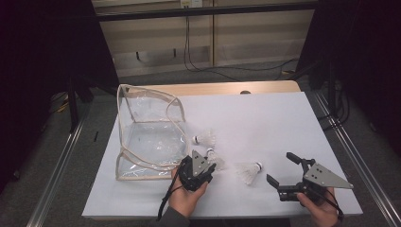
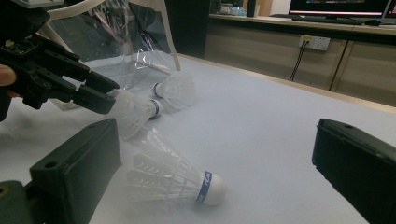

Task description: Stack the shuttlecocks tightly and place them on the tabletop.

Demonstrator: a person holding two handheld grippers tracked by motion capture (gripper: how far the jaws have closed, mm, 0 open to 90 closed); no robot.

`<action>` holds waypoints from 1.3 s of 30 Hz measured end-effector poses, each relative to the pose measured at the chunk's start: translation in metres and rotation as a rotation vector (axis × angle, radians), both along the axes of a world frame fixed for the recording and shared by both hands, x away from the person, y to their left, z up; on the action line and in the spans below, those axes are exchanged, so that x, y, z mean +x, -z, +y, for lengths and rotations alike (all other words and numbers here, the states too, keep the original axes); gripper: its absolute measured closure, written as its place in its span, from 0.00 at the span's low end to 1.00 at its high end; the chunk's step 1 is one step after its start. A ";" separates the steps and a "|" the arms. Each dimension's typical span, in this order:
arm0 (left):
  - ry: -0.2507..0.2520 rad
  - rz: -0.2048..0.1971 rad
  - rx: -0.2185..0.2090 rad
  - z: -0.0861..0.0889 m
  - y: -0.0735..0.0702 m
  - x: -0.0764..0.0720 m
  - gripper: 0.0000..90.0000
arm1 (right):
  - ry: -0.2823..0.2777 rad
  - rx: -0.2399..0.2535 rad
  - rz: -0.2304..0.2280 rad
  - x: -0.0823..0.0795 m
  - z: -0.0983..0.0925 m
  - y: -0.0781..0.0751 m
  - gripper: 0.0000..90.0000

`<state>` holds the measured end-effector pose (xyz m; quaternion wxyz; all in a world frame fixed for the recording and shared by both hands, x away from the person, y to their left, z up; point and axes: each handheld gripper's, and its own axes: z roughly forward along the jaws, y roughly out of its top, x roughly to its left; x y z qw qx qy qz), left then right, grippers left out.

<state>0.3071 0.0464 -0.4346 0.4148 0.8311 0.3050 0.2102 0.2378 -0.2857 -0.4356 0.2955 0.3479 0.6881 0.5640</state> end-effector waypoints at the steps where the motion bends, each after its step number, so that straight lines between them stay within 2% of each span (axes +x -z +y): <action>1: -0.004 -0.001 0.000 0.000 0.000 0.000 0.73 | -0.001 0.000 0.001 0.000 0.000 0.000 0.01; 4: -0.013 0.001 -0.006 -0.001 0.001 0.001 0.75 | 0.000 -0.001 0.002 0.000 0.000 0.000 0.01; 6: -0.013 0.011 -0.040 -0.002 0.001 0.001 0.74 | 0.000 0.000 -0.001 0.000 0.000 0.000 0.01; 11: -0.026 0.022 -0.071 -0.005 0.002 0.001 0.71 | 0.000 0.000 0.000 0.000 0.000 0.000 0.01; 12: -0.021 0.028 -0.096 -0.006 0.003 0.000 0.69 | -0.001 0.001 0.001 0.000 0.000 0.000 0.01; 13: -0.021 0.034 -0.090 -0.006 0.003 0.000 0.69 | -0.001 0.000 0.002 0.000 0.000 0.000 0.01; 18: -0.015 0.053 -0.114 -0.008 0.005 -0.003 0.71 | 0.002 0.001 -0.003 0.000 0.000 0.000 0.01; 21: -0.011 0.043 -0.097 -0.008 0.005 -0.004 0.71 | 0.001 0.001 -0.001 0.000 0.000 0.000 0.01; 22: -0.013 0.045 -0.104 -0.010 0.005 -0.005 0.72 | 0.000 -0.001 -0.001 0.000 0.000 0.000 0.01; 24: -0.011 0.025 -0.080 -0.012 0.006 -0.007 0.72 | 0.001 -0.002 -0.001 0.000 0.001 0.000 0.01; 25: -0.009 0.029 -0.083 -0.013 0.007 -0.008 0.74 | 0.001 -0.001 -0.002 -0.001 0.001 0.000 0.01; 27: -0.014 0.011 -0.066 -0.013 0.007 -0.008 0.77 | 0.003 0.000 -0.006 -0.001 0.001 -0.001 0.01; 32: -0.024 0.014 -0.072 -0.014 0.008 -0.009 0.79 | 0.002 0.001 -0.005 -0.001 0.001 -0.001 0.01; 37: -0.024 0.010 -0.089 -0.015 0.008 -0.009 0.75 | 0.002 0.002 -0.005 -0.001 0.001 -0.001 0.01; 39: -0.020 0.022 -0.089 -0.018 0.009 -0.009 0.74 | 0.002 -0.002 -0.008 -0.001 0.001 -0.001 0.01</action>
